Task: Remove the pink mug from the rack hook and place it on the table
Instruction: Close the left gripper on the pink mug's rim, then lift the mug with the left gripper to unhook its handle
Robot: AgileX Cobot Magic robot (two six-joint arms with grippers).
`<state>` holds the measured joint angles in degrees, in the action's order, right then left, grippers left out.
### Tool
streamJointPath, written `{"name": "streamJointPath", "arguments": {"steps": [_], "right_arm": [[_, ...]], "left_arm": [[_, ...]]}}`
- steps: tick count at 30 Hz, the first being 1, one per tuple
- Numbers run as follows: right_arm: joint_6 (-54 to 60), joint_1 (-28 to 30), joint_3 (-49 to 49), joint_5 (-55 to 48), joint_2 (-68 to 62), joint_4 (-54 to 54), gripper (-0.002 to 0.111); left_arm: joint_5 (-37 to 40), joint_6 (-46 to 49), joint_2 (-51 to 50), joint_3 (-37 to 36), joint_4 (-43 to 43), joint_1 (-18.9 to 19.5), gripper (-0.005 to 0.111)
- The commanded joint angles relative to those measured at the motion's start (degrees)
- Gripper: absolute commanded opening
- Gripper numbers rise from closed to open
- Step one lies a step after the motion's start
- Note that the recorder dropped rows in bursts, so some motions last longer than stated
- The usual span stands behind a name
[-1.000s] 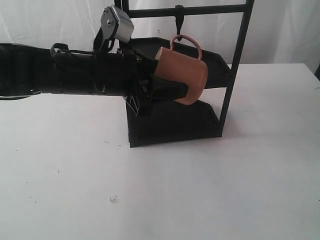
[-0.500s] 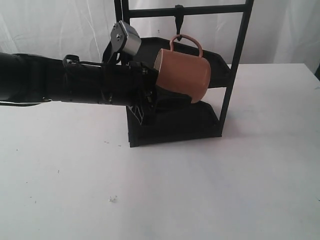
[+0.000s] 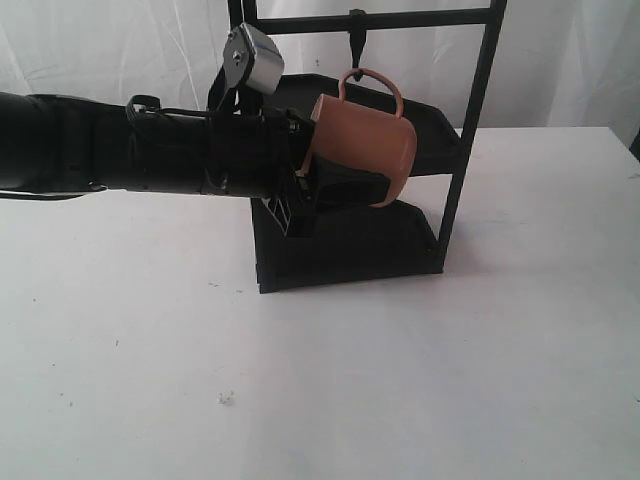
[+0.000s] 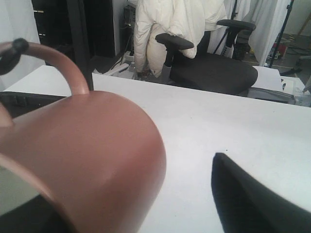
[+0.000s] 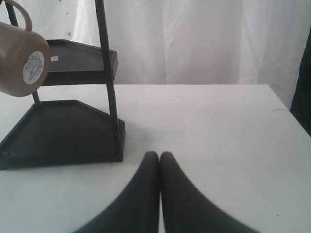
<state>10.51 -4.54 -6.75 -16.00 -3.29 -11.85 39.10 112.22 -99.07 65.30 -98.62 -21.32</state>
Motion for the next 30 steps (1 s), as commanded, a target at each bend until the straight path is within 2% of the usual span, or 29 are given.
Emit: {"name": "streamJointPath", "arguments": {"steps": [1,15,22,30], "right_arm": [[-0.2,-0.1,0.1,0.7,-0.2,-0.2,0.000],[-0.2,-0.1,0.1,0.7,-0.2,-0.2,0.000],[-0.2,-0.1,0.1,0.7,-0.2,-0.2,0.000],[-0.2,-0.1,0.1,0.7,-0.2,-0.2,0.000]], "left_arm": [[0.2,5.8,0.3,0.5,-1.3,-0.1,0.066],[-0.7,4.1,-1.6,2.1,-1.3,-0.1,0.065],[-1.6,3.0,-1.6,2.1,-1.3,-0.1,0.045],[-2.0,3.0,-1.6,2.1,-1.3,-0.1,0.011]]}}
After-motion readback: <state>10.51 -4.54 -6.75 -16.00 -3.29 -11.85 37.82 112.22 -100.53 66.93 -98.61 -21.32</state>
